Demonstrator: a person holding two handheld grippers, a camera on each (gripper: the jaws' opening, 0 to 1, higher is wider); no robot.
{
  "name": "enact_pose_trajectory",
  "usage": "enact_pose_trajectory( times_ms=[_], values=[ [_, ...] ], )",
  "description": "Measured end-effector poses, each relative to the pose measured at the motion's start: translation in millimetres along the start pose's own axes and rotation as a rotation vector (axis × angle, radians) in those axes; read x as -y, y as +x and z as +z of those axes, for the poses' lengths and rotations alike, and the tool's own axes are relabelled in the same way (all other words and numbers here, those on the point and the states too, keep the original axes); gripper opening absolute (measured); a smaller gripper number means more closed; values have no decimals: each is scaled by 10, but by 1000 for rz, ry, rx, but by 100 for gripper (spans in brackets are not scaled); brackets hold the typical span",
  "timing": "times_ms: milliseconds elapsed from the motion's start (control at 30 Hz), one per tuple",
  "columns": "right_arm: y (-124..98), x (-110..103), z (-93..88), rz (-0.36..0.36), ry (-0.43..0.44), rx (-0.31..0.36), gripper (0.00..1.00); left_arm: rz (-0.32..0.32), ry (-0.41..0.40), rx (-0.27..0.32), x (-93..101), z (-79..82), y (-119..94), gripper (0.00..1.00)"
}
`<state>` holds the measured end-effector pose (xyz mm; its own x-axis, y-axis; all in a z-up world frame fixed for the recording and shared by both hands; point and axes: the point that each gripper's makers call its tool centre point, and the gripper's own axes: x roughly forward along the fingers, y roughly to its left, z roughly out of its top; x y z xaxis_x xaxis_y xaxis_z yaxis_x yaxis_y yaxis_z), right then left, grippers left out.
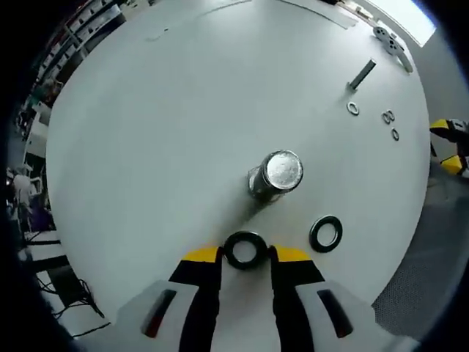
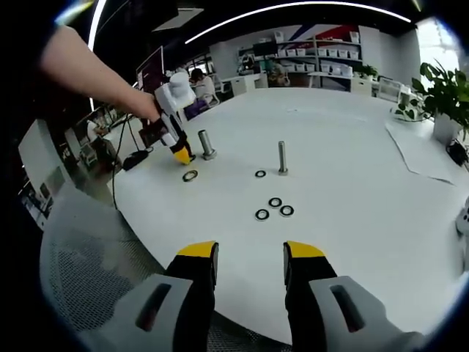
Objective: Place the washer onto the threaded stud by aligning its center hole with the stud, sliding it down to the base, and recovering from edge contact or off-axis alignment until the washer reaches the visible bottom stop.
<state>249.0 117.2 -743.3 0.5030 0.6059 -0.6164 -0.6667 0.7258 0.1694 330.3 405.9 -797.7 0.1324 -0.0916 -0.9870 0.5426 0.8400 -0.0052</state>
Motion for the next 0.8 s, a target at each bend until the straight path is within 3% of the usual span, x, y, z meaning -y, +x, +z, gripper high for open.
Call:
enact_pose_trajectory(
  times_ms=[300,600,700,800],
  values=[
    [0,0,-4,-1,0,-3,38,-2,46,10,-9,-9,6,22],
    [-1,-3,-6,0,-1,-4,38,13,-10,-30,-9,-5,-4,20],
    [-6,0,4,0,4,2,38,6,-61,6,-17,-9,-17,20],
    [-4,-3,0,1,3,-1,38,6,-56,12,-7,-12,-22,19]
  ],
)
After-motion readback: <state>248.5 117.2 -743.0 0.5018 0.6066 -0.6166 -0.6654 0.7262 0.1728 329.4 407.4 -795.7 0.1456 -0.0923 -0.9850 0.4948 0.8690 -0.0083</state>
